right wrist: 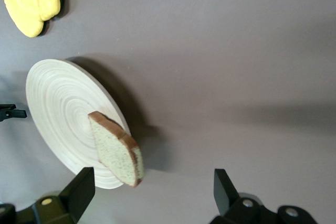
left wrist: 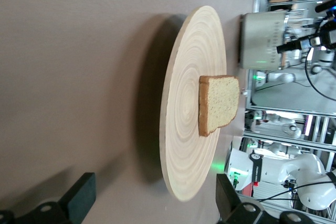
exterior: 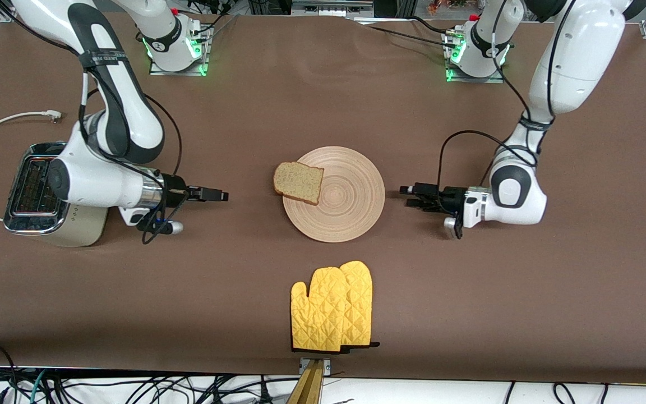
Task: Move plate and put bread in toaster
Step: 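Slide the wooden plate toward the right gripper with the left gripper, then grasp the bread slice with the right gripper while the left gripper withdraws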
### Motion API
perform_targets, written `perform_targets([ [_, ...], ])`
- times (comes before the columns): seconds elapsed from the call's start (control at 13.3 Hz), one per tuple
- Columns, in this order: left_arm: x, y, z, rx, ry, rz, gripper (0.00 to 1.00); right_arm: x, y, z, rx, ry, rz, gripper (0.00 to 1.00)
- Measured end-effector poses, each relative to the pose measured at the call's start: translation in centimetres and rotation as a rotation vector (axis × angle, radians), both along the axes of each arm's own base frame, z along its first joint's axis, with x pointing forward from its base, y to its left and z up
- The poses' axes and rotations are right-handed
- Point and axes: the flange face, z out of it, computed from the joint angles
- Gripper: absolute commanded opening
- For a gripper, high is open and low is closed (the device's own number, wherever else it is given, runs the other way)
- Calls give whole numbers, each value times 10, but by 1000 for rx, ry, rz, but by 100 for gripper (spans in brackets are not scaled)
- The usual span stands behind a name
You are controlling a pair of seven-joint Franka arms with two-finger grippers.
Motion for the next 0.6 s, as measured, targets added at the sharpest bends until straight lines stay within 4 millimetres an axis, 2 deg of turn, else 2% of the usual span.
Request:
perform_targets([
  [0.15,13,8,33,125,71,-10,100,-12,14,-18,27,16,-42,100],
  [0.38,35,16,84,349,151,13,100,-33,46,-41,55,18,-98,100],
  [0.6,56,28,149,595,111,21,100,-58,73,-62,64,26,-145,100],
])
